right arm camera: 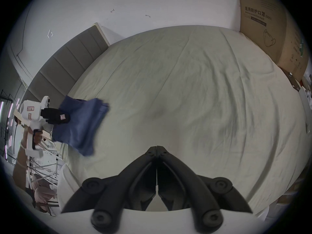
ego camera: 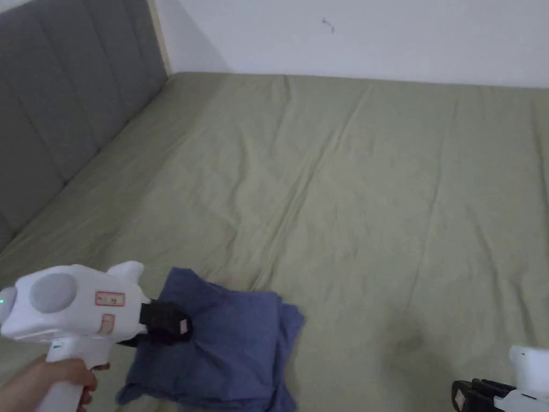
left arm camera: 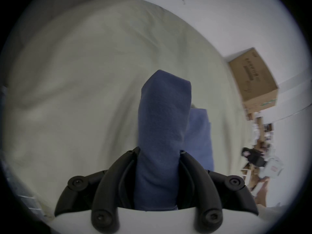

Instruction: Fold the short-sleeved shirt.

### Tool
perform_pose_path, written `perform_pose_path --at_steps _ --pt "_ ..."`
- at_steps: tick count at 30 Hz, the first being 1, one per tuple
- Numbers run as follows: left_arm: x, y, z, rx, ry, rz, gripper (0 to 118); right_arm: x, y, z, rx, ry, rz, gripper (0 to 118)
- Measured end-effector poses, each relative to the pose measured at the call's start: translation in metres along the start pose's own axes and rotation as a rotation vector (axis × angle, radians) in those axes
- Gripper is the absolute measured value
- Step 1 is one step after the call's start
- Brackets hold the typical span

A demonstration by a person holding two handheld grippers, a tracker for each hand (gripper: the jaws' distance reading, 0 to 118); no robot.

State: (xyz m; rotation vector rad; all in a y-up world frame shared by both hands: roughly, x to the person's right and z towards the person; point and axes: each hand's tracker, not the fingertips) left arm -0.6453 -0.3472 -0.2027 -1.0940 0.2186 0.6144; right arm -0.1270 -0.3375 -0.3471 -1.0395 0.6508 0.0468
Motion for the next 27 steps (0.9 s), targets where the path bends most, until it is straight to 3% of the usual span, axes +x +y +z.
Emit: perform_pose_path --at_steps 7,8,10,12,13,17,18,19,20,22,23,27 --pt "-0.058 0.040 0.032 -0.011 0.582 -0.172 32 -0.004 0.003 -0.015 -0.032 -0.017 0.005 0" --pt "-0.067 0.044 0.032 -0.021 0.625 -0.176 44 -0.005 0.002 -0.017 -0.034 -0.017 0.004 0" --pt "-0.078 0.049 0.032 -0.032 0.692 -0.136 84 -0.007 0.002 -0.020 -0.042 -0.016 0.006 0" --pt "-0.079 0.048 0.033 -0.028 0.756 -0.140 89 -0.009 0.002 -0.021 -0.046 -0.013 0.007 0" --pt "-0.077 0.047 0.037 0.005 0.769 -0.147 98 -0.009 0.002 -0.021 -0.048 -0.004 0.007 0" --pt "-0.055 0.037 0.050 0.035 0.665 -0.142 99 -0.010 0.001 -0.020 -0.049 0.005 0.013 0" --pt "-0.044 0.032 0.055 0.055 0.612 -0.136 98 -0.009 0.000 -0.019 -0.047 0.007 0.013 0" --pt "-0.032 0.025 0.060 0.084 0.548 -0.138 85 -0.008 -0.001 -0.017 -0.041 0.009 0.008 0" --pt "-0.019 0.018 0.063 0.118 0.489 -0.142 61 -0.007 -0.001 -0.015 -0.035 0.014 -0.002 0" --pt "0.008 0.006 0.065 0.155 0.409 -0.132 0 -0.004 -0.002 -0.009 -0.022 0.024 -0.019 0" --pt "0.025 -0.004 0.068 0.164 0.383 -0.106 0 -0.003 -0.003 -0.005 -0.016 0.026 -0.024 0" --pt "0.104 -0.043 0.072 0.214 0.272 -0.249 0 0.003 -0.006 0.014 0.028 0.039 -0.038 0"
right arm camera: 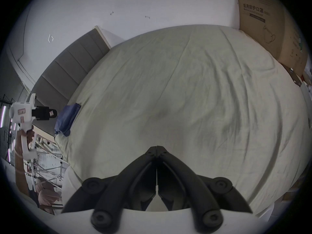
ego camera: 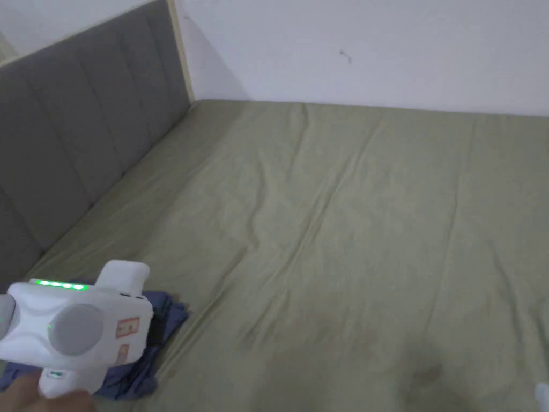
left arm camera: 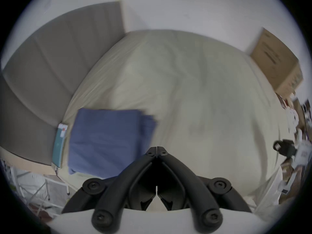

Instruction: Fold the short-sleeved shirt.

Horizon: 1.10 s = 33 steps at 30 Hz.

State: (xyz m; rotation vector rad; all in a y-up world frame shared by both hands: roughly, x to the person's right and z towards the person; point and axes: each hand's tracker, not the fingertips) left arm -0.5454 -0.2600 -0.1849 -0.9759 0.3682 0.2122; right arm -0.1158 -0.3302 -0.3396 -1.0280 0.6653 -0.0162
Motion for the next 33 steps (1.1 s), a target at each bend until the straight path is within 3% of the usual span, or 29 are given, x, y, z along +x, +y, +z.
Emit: perform_pose_path --at_steps 5,10,14,17,21,23,30,33 --pt "0.083 -0.011 0.031 0.166 0.017 -0.047 0 0.002 -0.003 0.031 0.089 -0.010 0.004 0" --pt "0.155 -0.022 0.066 0.346 0.057 -0.071 0 -0.007 -0.005 0.078 0.270 -0.097 0.051 0" --pt "0.185 -0.037 0.095 0.495 0.000 -0.051 0 -0.018 -0.006 0.122 0.463 -0.197 0.115 0" --pt "0.192 -0.047 0.117 0.581 -0.050 -0.031 0 -0.026 -0.010 0.154 0.601 -0.229 0.106 0" --pt "0.201 -0.057 0.143 0.716 0.021 -0.074 0 -0.040 -0.016 0.180 0.711 -0.298 0.148 0" --pt "0.202 -0.061 0.151 0.764 -0.053 -0.090 0 -0.047 -0.020 0.191 0.766 -0.308 0.161 0" --pt "0.203 -0.067 0.174 0.839 0.021 -0.023 0 -0.062 -0.025 0.204 0.842 -0.368 0.211 0" --pt "0.202 -0.066 0.181 0.867 0.027 -0.033 0 -0.057 -0.019 0.203 0.820 -0.326 0.186 0"
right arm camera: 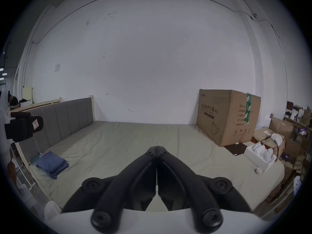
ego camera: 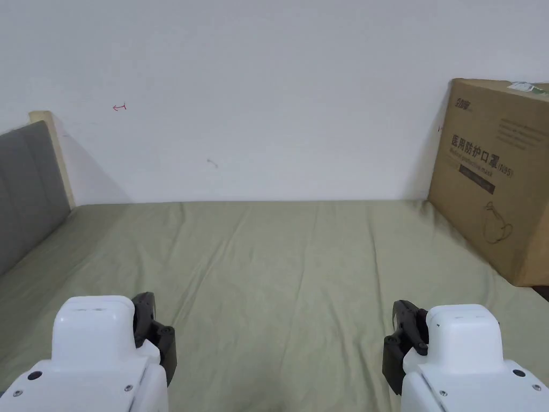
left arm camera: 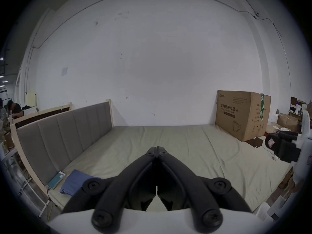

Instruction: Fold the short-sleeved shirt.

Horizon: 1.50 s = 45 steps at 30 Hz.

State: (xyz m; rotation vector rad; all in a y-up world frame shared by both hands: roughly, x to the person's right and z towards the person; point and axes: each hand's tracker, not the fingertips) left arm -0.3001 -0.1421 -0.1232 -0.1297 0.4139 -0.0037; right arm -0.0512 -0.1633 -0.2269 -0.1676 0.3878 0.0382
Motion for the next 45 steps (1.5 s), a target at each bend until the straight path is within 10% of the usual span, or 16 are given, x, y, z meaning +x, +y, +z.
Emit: perform_pose_path --at_steps 12,14,17,19,21,22,45 --pt "0.003 -0.001 -0.001 -0.007 0.022 0.004 2 0.001 -0.002 -0.003 -0.009 -0.022 0.016 0" --pt "0.004 -0.001 -0.001 -0.008 0.023 -0.014 21 0.002 -0.002 -0.003 -0.007 -0.032 0.018 3" --pt "0.005 -0.002 -0.001 -0.015 0.023 -0.016 85 0.005 -0.001 -0.003 -0.003 -0.038 0.004 24" --pt "0.005 -0.003 0.000 -0.012 0.017 0.011 105 0.008 -0.002 -0.004 -0.006 -0.041 -0.001 71" --pt "0.003 -0.002 0.001 -0.011 0.014 0.038 105 0.010 -0.003 -0.008 -0.011 -0.044 -0.002 115" --pt "0.001 -0.001 0.001 -0.016 0.008 0.047 105 0.010 -0.004 -0.007 -0.004 -0.048 -0.003 118" --pt "0.010 0.011 -0.006 -0.024 -0.018 -0.047 105 0.006 -0.006 -0.013 -0.022 -0.057 0.039 118"
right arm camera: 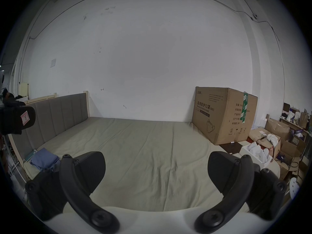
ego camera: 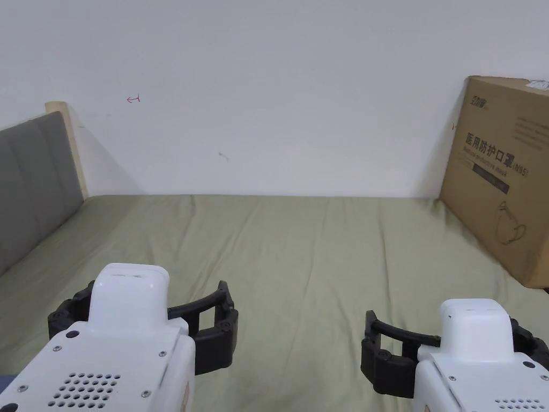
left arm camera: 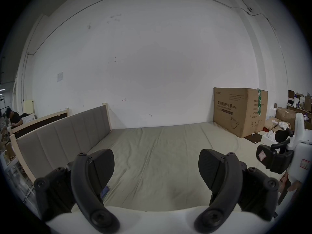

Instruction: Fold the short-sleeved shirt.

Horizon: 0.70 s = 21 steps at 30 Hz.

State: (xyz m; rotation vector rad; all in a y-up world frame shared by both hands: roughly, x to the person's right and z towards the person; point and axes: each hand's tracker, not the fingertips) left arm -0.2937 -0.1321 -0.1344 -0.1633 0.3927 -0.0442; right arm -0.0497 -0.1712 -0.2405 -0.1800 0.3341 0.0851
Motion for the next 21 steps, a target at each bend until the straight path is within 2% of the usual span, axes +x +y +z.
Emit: perform_pose_path --at_steps 4,6,9,11,13,21 --pt "-0.006 0.000 -0.003 -0.016 0.000 0.014 105 0.002 0.001 -0.001 -0.003 0.008 -0.017 118" --pt "-0.009 0.000 -0.004 -0.027 0.008 0.023 105 0.005 0.001 -0.001 -0.004 0.052 -0.026 118" --pt "-0.015 0.001 -0.007 -0.053 -0.011 0.077 105 0.004 0.000 -0.001 -0.010 0.055 -0.028 118" --pt "-0.015 0.002 -0.010 -0.073 0.031 0.102 105 0.003 0.000 -0.001 -0.013 0.057 -0.024 118" --pt "-0.016 0.003 -0.015 -0.113 0.079 0.101 105 0.004 0.000 -0.001 -0.016 0.057 -0.019 118" --pt "-0.013 0.001 -0.017 -0.109 0.051 0.089 105 0.003 0.000 -0.002 -0.017 0.051 -0.010 118"
